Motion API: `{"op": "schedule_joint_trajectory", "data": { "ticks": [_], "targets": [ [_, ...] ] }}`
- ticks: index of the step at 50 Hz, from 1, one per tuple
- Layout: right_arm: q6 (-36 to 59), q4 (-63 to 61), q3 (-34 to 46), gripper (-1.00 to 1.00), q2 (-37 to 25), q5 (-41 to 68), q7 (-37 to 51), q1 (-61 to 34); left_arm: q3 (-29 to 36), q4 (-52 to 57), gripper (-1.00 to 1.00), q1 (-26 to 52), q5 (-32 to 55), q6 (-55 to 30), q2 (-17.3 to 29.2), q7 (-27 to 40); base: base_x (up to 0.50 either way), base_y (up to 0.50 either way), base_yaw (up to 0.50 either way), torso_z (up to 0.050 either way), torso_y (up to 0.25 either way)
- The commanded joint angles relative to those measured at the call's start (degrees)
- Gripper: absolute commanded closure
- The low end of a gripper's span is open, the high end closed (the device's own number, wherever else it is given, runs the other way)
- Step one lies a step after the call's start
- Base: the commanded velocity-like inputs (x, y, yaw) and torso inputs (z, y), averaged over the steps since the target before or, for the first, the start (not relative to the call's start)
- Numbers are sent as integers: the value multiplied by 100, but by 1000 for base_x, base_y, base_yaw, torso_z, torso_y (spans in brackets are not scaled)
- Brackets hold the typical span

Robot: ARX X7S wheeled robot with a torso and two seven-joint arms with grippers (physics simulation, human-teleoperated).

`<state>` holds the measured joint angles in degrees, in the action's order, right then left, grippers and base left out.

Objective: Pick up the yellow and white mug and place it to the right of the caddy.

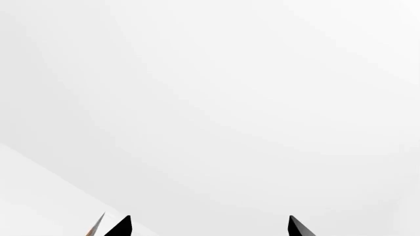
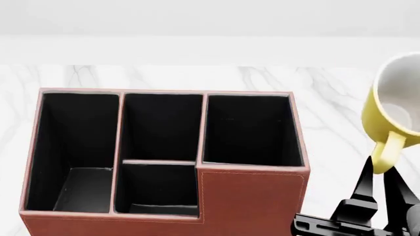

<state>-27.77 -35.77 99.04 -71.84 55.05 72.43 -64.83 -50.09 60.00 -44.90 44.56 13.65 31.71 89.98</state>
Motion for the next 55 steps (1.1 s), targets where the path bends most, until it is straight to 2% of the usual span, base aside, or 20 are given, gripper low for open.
{"op": "schedule_joint_trajectory", "data": {
  "ticks": [1, 15, 28, 38, 55],
  "targets": [
    [-63, 783, 93, 100, 375, 469, -320, 187, -28, 0, -100, -1, 26, -12, -4, 0, 0, 0, 0, 0, 0],
    [-73, 1812, 239, 100, 940, 1147, -943, 534, -117, 0, -100, -7, 73, 14, -27, -1, 0, 0, 0, 0, 0],
    [117, 2089, 321, 100, 1100, 1421, -1315, 603, -123, 0, -100, -7, 60, 20, -39, -1, 0, 0, 0, 0, 1],
    [-2, 2145, 305, 100, 1000, 1500, -1398, 719, -111, 0, -100, -7, 54, 21, -43, -1, 0, 0, 0, 0, 1],
    [-186, 2797, 341, 100, 1388, 1700, -1796, 1104, -104, 0, -100, -7, 60, 21, -48, -1, 0, 0, 0, 0, 1]
  ]
}}
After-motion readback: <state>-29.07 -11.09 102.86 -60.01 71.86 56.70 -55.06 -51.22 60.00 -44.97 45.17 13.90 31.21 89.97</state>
